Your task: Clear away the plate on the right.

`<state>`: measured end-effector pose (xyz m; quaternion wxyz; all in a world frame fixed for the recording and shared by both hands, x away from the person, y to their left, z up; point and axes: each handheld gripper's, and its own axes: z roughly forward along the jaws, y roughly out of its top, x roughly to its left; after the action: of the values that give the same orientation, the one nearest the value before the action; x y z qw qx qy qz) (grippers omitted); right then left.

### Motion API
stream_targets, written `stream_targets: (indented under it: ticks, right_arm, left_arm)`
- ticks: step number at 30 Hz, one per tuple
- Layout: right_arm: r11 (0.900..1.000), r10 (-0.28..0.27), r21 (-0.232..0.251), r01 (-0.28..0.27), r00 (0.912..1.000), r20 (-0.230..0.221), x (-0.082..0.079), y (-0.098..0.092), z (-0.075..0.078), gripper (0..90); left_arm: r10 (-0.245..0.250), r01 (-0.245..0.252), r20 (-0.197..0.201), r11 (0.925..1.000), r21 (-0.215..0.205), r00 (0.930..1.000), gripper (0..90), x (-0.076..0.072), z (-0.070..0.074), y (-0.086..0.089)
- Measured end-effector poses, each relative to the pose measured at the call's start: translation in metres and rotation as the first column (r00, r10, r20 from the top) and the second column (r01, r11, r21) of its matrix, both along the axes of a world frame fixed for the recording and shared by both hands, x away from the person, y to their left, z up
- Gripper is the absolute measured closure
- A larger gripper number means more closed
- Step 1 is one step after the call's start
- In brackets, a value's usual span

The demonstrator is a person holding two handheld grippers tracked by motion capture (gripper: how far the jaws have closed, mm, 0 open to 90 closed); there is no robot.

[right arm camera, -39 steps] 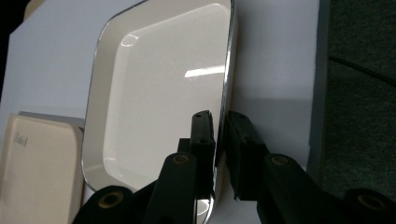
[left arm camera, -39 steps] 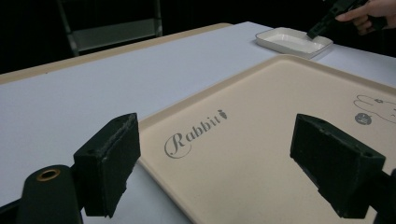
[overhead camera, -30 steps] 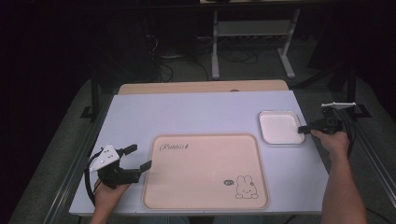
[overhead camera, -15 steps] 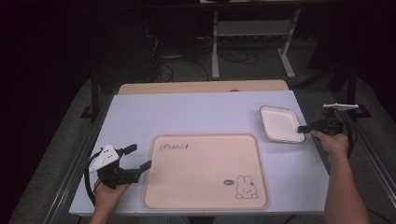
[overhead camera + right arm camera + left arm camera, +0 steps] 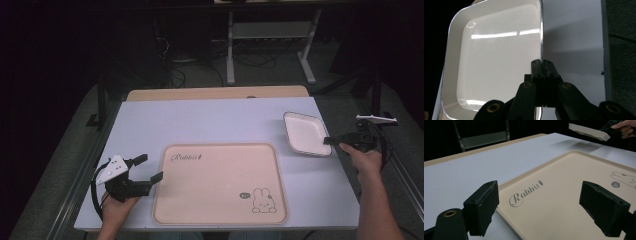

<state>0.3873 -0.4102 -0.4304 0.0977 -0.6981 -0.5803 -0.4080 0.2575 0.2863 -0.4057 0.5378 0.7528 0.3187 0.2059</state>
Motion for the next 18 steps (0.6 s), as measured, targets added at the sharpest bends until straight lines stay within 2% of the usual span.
stream_targets:
  ticks: [6,14,18]
  right_arm:
    - [0.999,-0.026,0.027,0.026,0.9995,0.016,-0.011,-0.002,0.002,88.6]
    - [0.999,-0.009,0.047,0.007,0.9996,0.027,-0.023,0.004,0.010,88.6]
    - [0.996,-0.010,0.084,0.006,0.9988,0.048,-0.032,0.005,0.012,88.5]
  left_arm:
    - [0.000,0.000,0.003,1.0000,0.001,1.0000,15.4,-0.001,0.001,0.000]
    - [-0.002,0.002,0.005,1.0000,-0.001,1.0000,15.4,-0.001,0.001,-0.001]
    - [0.001,-0.001,0.009,1.0000,0.000,1.0000,15.4,-0.002,0.002,0.001]
